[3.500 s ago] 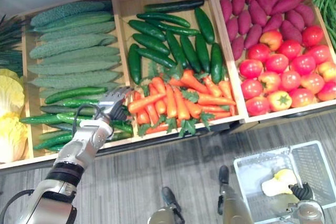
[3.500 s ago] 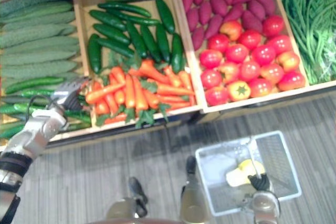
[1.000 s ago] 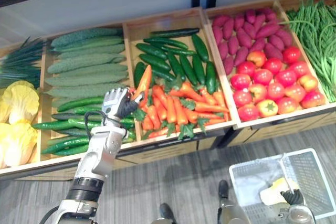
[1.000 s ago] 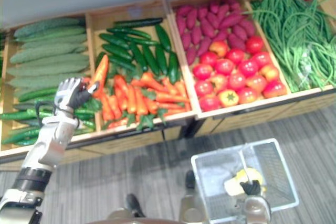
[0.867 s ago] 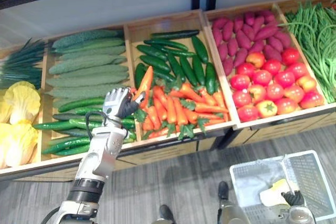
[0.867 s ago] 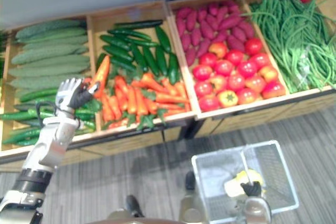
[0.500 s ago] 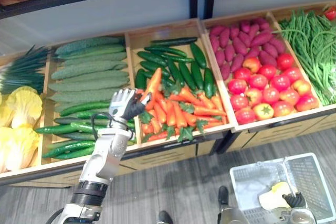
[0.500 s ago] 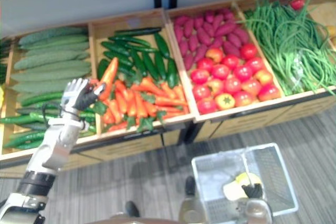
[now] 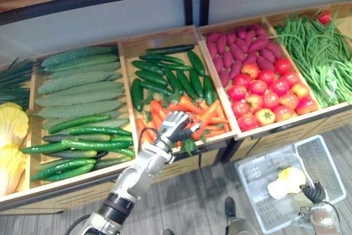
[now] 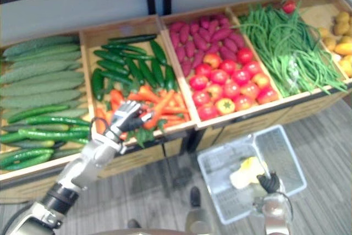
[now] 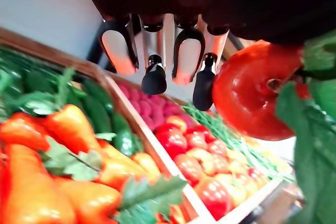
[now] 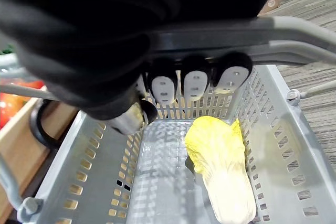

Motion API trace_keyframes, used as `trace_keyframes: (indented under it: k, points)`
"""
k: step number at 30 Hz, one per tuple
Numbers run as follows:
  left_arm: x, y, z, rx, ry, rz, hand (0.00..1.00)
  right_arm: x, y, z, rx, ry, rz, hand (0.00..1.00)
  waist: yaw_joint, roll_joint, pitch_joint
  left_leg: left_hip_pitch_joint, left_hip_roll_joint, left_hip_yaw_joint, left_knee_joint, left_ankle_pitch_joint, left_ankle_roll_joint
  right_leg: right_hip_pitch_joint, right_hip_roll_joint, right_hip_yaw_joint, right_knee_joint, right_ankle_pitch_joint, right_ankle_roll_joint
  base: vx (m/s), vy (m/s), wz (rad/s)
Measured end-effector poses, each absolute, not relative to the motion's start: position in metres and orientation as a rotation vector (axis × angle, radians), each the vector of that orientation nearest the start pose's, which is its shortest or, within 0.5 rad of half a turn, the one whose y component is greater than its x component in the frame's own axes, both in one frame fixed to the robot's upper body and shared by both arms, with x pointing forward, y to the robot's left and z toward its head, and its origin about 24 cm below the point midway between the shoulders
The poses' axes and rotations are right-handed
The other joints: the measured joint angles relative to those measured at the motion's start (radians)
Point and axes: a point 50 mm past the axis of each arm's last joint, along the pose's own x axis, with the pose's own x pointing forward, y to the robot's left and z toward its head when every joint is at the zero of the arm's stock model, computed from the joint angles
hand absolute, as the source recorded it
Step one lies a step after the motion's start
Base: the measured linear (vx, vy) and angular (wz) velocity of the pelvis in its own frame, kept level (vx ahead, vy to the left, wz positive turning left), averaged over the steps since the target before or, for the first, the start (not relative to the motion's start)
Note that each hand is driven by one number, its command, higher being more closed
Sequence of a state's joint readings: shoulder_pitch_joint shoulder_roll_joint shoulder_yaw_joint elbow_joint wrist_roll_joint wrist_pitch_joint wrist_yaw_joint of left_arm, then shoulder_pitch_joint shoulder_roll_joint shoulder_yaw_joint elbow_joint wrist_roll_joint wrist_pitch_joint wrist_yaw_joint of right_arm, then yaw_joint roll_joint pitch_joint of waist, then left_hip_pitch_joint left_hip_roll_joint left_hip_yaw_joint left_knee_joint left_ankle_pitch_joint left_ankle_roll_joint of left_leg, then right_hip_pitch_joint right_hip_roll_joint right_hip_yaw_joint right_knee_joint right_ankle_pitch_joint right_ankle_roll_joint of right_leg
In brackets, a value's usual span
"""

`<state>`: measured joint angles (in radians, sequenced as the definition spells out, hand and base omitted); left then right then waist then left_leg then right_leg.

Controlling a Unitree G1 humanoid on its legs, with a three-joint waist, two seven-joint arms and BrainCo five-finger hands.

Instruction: Pick vegetable in the basket

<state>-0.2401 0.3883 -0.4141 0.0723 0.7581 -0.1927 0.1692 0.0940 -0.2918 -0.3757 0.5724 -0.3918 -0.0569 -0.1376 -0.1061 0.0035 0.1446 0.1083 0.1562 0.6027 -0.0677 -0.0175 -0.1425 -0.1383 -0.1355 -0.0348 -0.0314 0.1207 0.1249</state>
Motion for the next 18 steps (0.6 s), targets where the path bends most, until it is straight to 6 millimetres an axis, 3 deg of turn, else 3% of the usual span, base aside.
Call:
trace_keyframes:
  k: [10, 18]
  points:
    - [0.248, 0.017, 0.058, 0.988, -0.575, -0.674, 1.0, 0.164, -0.313, -0.036, -0.659, 0.5, -0.404, 1.0, -0.017, 0.001, -0.015, 0.025, 0.004, 0.051, -0.002, -0.012, -0.008, -0.007, 0.009, 0.042, 0.0, 0.002, 0.004, -0.01, -0.038, -0.13]
    - [0.23, -0.03, 0.046, 0.948, -0.588, -0.86, 1.0, 0.156, -0.3, -0.034, -0.607, 0.468, -0.395, 1.0, -0.028, 0.001, -0.03, 0.047, 0.008, 0.097, 0.001, -0.021, -0.016, -0.011, 0.014, 0.068, 0.008, 0.001, 0.005, -0.02, -0.042, -0.14]
